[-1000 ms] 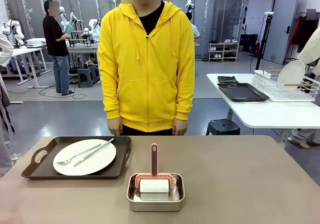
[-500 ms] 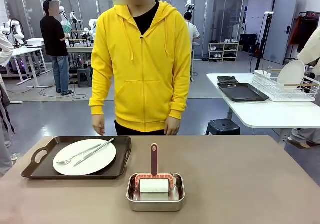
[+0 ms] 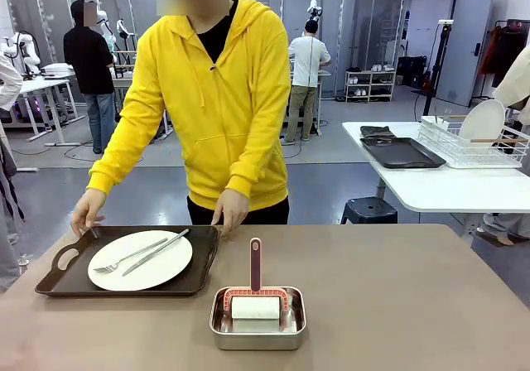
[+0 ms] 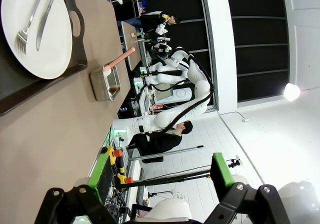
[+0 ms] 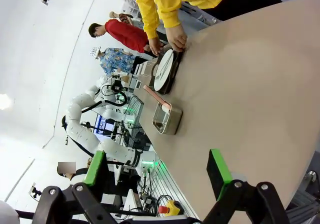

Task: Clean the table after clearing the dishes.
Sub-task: When the right (or left) Handle tray is removed, use the right hand (or left hand) to clean the right (or left) side of the table with the Lint Roller.

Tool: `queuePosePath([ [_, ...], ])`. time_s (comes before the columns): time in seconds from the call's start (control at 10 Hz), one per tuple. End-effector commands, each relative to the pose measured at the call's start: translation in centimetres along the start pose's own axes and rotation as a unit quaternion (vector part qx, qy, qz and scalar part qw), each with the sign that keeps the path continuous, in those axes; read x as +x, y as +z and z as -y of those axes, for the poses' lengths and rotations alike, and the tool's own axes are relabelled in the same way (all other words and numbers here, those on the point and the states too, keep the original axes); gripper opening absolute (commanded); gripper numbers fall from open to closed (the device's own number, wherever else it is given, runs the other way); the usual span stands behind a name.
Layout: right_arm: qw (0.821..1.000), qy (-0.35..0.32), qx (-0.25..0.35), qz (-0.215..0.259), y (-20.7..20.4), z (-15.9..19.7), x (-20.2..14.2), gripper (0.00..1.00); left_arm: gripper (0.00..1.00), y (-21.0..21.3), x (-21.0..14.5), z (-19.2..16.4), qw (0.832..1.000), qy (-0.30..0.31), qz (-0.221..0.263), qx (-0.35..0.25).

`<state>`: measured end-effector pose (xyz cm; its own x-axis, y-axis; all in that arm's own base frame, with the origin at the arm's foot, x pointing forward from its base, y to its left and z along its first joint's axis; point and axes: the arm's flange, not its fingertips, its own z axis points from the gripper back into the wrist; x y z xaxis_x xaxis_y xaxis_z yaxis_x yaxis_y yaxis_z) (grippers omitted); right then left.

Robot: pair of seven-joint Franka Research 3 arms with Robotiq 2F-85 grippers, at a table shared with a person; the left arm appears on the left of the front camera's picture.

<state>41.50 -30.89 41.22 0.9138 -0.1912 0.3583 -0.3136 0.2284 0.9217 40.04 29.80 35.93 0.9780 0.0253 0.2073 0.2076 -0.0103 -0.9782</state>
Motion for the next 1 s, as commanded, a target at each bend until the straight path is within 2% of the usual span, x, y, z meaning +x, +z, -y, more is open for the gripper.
queuePosePath([
  [0.0,1.000,0.003,0.004,0.001,-0.03,-0.36,-0.26,1.00,1.00,0.19,-0.24,0.20,1.000,-0.001,0.003,0.001],
  [0.9,1.000,0.003,0.004,0.001,-0.03,-0.36,-0.26,1.00,1.00,0.19,-0.24,0.20,1.000,-0.001,0.003,0.001],
])
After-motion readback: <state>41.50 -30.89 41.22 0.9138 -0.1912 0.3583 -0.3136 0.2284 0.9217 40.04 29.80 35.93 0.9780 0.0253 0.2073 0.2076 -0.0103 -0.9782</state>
